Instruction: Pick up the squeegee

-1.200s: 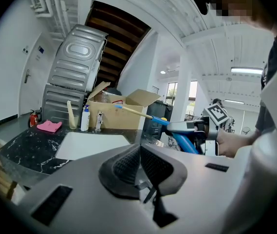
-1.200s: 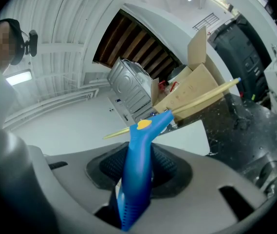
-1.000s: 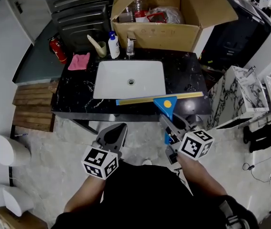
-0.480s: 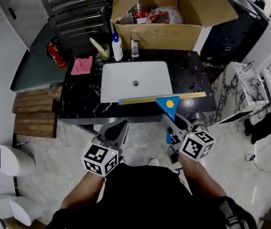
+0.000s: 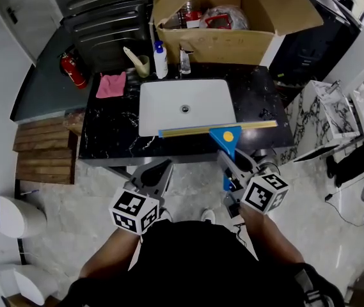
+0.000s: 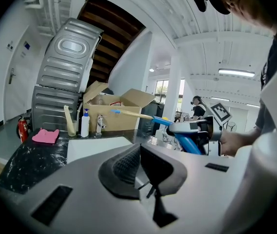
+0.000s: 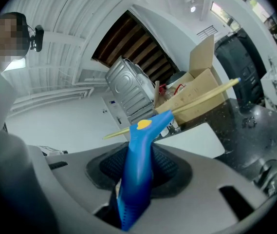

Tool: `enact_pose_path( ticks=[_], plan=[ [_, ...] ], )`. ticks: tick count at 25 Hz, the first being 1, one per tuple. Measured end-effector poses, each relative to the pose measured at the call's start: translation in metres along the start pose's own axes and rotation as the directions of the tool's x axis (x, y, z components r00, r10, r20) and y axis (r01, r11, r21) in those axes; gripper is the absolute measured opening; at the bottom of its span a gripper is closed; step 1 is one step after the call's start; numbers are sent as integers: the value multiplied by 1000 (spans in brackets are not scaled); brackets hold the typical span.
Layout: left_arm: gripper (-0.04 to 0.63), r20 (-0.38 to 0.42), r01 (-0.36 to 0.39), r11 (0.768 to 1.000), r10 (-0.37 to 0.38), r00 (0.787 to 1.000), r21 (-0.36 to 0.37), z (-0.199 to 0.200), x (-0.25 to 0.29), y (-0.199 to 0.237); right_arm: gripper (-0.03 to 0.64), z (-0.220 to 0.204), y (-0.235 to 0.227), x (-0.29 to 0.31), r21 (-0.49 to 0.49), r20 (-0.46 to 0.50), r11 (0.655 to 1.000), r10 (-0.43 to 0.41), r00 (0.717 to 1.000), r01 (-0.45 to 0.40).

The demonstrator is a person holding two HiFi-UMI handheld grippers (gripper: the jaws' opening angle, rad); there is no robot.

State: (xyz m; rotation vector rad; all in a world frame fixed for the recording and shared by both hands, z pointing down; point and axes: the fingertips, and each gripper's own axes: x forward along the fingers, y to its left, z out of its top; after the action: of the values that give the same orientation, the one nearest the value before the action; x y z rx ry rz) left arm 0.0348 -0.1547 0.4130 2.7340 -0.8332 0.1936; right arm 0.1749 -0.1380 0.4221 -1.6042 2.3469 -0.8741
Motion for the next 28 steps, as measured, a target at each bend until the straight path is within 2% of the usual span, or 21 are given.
enact_pose_path(
  ticks=[10,28],
  plan=[
    [17,18,-6,1000,7,1000,-19,0,-5,10,135,-10,9,8,-17,-34,1000,-12,999,12],
    [17,22,-6,999,6,1000,-37,-6,-7,7,135,-15,10,-2,-11,-25,1000,-28,999,28]
  ],
)
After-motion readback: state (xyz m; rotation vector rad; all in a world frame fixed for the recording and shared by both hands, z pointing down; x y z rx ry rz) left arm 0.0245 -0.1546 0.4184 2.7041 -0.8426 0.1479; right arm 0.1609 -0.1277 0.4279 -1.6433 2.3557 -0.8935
